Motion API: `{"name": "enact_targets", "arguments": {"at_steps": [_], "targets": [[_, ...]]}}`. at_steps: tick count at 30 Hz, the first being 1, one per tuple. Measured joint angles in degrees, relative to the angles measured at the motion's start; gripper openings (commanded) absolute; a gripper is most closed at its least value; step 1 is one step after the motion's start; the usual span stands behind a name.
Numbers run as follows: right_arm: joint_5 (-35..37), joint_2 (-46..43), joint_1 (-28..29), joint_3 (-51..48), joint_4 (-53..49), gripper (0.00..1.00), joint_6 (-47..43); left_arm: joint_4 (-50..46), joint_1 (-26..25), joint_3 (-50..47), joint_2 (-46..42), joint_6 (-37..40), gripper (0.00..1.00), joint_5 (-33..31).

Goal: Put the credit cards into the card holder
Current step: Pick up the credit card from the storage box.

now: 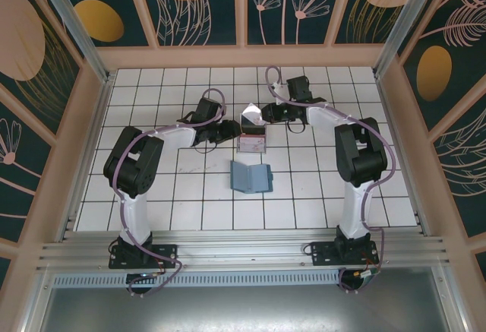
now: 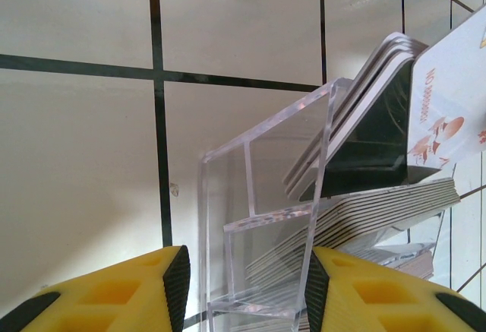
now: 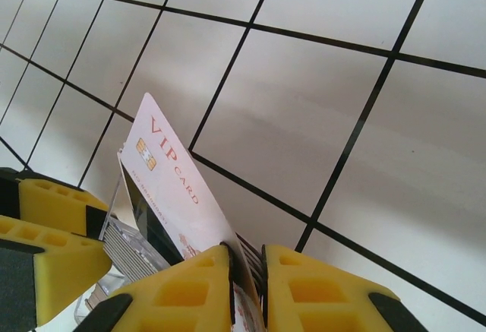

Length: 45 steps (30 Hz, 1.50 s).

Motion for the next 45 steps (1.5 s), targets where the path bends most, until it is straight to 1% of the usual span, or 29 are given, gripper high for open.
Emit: {"name": "enact_targets", "arguments": {"at_steps": [6,12,24,31,41,45], "targets": [[-2.2,-1.7,-1.0,-2.1,0.5,0.17,0.0,0.0,0.0,-0.1,0.0,0.0,0.46,0.0],[-3.6,-3.1,-1.3,-2.3,1.5,0.13,0.0,0.0,0.0,-0.2,0.0,0.0,0.46,0.0],[-6.4,-3.6,-2.0,-2.7,3.2,0.12,0.3,1.2,0.0,-1.0,-0.3,-0.2,0.46,0.0],[-6.0,-4.2,-2.2,-6.9,6.4,0.12,0.2,1.5,0.0,-1.2,-0.3,-0.5,0.46,0.3],[-5.0,-4.2,-2.1,-9.8,11.8,0.12,0.0,1.1,0.0,-1.2,-0.5,-1.6,0.46,1.2],[-4.0,-4.2,-1.9,-9.9,12.3,0.12,0.0,-0.4,0.0,-0.9,-1.1,-2.4,0.47,2.2]]}}
